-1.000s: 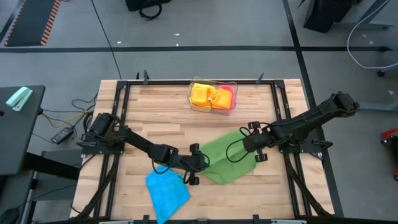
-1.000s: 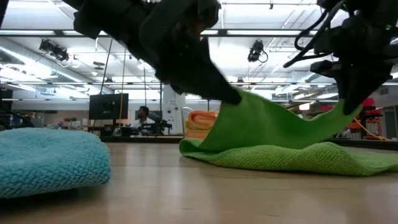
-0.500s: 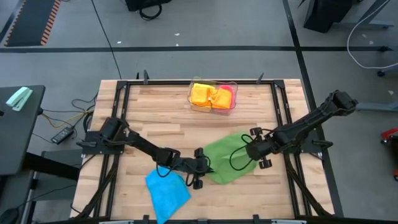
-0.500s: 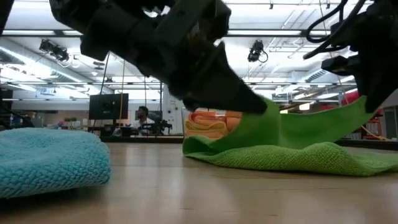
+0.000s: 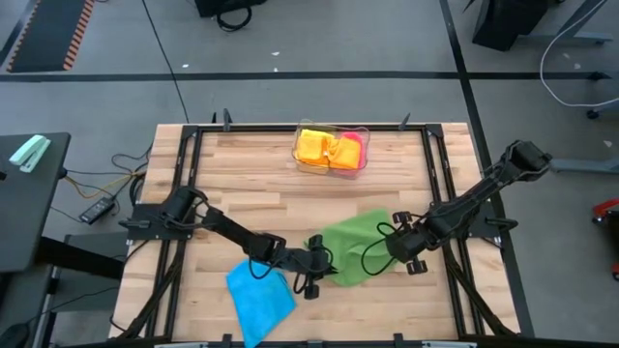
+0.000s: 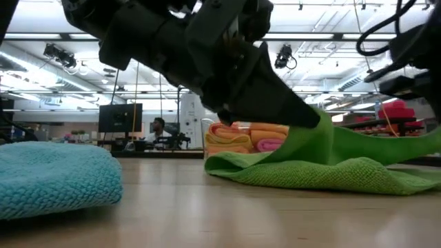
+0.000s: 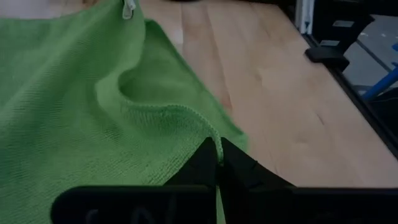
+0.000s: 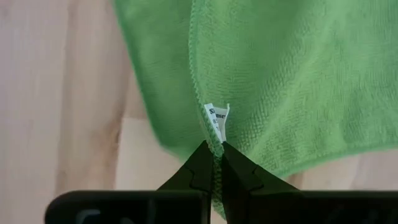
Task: Fold microfiber towels
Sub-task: Fold the green microfiber cloth
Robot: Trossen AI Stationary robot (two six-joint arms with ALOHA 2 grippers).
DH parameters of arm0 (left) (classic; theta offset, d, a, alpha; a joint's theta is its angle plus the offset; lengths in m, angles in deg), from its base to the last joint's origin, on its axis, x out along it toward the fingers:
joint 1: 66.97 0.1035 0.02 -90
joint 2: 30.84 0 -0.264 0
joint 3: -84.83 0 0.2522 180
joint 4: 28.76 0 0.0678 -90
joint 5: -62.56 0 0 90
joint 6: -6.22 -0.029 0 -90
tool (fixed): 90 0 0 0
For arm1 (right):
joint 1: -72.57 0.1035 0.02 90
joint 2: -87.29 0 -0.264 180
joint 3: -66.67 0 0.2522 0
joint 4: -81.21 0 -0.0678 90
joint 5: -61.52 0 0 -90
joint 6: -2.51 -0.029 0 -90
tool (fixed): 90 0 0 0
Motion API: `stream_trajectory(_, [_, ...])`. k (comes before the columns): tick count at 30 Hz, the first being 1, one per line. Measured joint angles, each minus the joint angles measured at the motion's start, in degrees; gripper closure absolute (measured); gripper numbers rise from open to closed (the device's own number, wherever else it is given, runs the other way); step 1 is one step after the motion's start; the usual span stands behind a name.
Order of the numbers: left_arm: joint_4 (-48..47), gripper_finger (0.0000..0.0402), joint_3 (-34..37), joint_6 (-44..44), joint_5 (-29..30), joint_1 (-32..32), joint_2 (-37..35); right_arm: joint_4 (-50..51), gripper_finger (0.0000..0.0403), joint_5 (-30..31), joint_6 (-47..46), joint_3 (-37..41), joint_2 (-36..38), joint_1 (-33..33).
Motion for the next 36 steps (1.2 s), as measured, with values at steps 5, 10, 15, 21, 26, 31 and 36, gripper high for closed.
stream_trajectory(5, [-1.19, 0.0383, -0.10, 0.50, -0.80, -0.04, 0.02, -0.60, 0.0377, -0.50, -3.23, 0.08, -1.79, 2.99])
stream_trajectory(10, [-2.59, 0.0377, -0.12, 0.69, -3.49, -0.49, 0.02, -2.13, 0.0377, -0.51, -3.75, 0.08, -5.37, 4.23])
stream_trajectory(15, [-3.08, 0.0390, -0.12, 0.69, -3.80, -1.19, 0.02, -1.91, 0.0375, -0.67, -3.77, 0.08, -9.40, 4.19])
stream_trajectory(21, [-3.53, 0.0379, -0.12, 0.71, -4.00, -1.27, 0.02, -3.74, 0.0336, -3.41, -3.83, 0.08, -10.83, 4.19])
stream_trajectory(26, [-3.42, 0.0365, -0.12, 0.38, -4.02, -1.27, 0.02, -4.25, 0.0272, -3.50, -5.11, 0.06, -9.98, 4.19])
stream_trajectory(31, [-3.46, 0.0371, -0.12, 0.23, -6.04, -1.27, 0.02, -4.54, 0.0221, -3.50, -6.06, 0.06, -9.98, 4.19])
stream_trajectory(36, [-3.42, 0.0356, -0.12, -0.28, -6.40, -1.23, 0.02, -4.71, 0.0196, -3.50, -7.92, 0.06, -9.98, 4.16])
